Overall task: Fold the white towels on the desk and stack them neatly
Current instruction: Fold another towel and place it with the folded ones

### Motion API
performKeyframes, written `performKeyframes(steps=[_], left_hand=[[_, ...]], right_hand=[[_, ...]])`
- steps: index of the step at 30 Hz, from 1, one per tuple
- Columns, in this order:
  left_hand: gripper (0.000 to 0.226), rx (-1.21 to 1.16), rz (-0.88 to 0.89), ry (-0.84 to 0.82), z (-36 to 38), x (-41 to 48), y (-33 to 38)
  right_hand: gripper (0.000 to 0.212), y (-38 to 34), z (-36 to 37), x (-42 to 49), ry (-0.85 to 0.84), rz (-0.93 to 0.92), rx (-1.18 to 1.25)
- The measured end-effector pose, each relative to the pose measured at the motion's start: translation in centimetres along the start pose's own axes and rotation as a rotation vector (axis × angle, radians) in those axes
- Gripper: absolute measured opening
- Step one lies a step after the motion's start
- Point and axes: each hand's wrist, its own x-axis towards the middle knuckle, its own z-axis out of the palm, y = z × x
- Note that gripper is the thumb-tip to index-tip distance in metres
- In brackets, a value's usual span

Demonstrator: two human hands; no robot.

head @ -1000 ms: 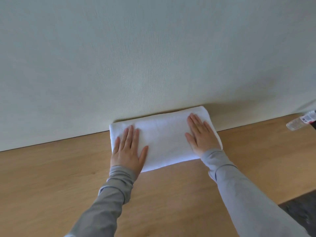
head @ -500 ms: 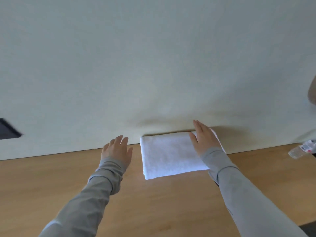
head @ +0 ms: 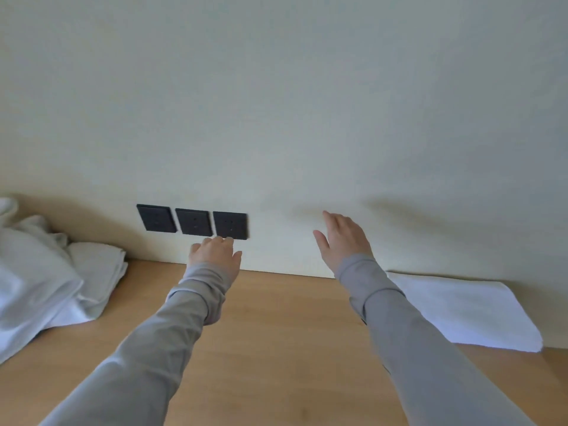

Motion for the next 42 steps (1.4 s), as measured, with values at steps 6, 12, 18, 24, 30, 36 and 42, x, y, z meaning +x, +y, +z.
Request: performKeyframes(steps=[6,12,18,24,30,36,42], left_hand=[[0.038,-0.038,-0.233,0.011,-1.4,-3.7,-14.0],[0.042,-0.028,-0.479,0.093,-2.8,-9.3,-25.3],[0.040,-0.034,-0.674,0.102,-1.0,-15.1,-34.3],[0.040,-0.122,-0.754,-0.001,3.5,-16.9,-44.4],[0.051,-0.202,-0.732,-0.030,8.0,-14.9,-56.6],[0.087,-0.323,-0.825,-0.144,12.8,-13.0,-64.9],[0.116,-0.428,-0.826,-0.298,17.6,-11.1,-69.6]], right_hand=[[0.050,-13.0,2.2,1.5,-0.058,-0.247,-0.032],[0.052,-23.6,4.9,3.0,-0.102,-0.445,0.015],[0.052,-35.6,7.4,2.6,-0.165,-0.615,0.108],[0.056,-46.6,11.4,3.0,-0.262,-0.646,0.148],[0.071,-57.1,15.2,6.2,-0.376,-0.423,0.246],[0.089,-63.9,17.4,9.9,-0.455,-0.187,0.313],[0.074,-67.1,19.6,10.9,-0.401,-0.033,0.305]])
